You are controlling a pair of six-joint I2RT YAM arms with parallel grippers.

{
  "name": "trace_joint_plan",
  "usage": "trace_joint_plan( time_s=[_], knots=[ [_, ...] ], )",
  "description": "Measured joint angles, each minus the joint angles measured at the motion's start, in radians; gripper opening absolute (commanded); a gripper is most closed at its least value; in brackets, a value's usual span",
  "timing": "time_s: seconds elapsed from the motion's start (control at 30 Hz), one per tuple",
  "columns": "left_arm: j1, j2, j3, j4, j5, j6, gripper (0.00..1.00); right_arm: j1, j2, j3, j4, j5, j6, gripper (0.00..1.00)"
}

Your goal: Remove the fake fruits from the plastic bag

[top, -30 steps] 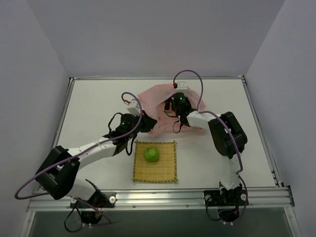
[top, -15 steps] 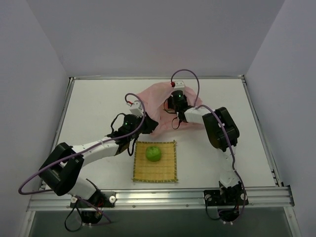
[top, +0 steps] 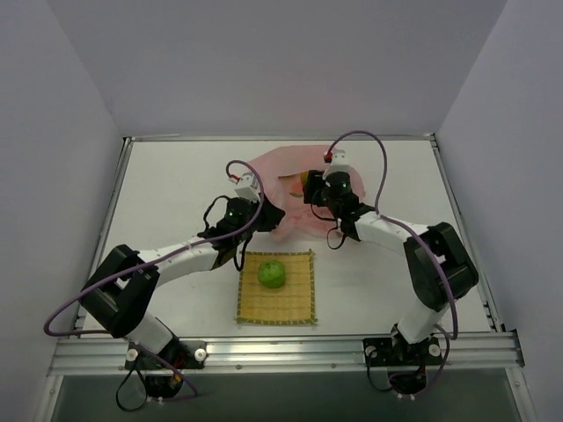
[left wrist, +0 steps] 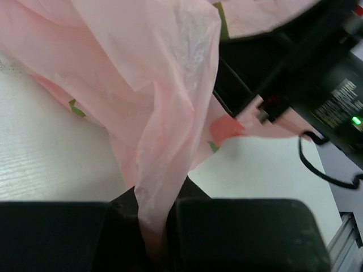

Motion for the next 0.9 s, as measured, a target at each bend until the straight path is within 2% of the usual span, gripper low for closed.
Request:
trace_joint_plan(
  time_s=[0.17, 0.53, 0.67, 0.9],
  knots=[
    [0.0, 0.014, 0.027, 0.002, -0.017, -0.01, 0.02, 0.06, -0.168, -0.126, -0.021, -0.053, 0.075, 0.23],
    [0.002, 0.021, 0.043, -0.001, -0.047, -0.031, 0.02, 0.271, -0.584, -0.336, -0.208, -0.052, 0.167, 0.23],
    [0.002, 0.019, 0.043, -0.008, -0.056, -0.031, 0.02, 0.407, -0.69, -0.412, -0.245, 0.02, 0.239, 0.23],
    [0.009, 0.003, 0.038, -0.01, -0.057, -0.031, 0.02, 0.649, -0.694, -0.507, -0.317, 0.219, 0.372, 0.23]
  ],
)
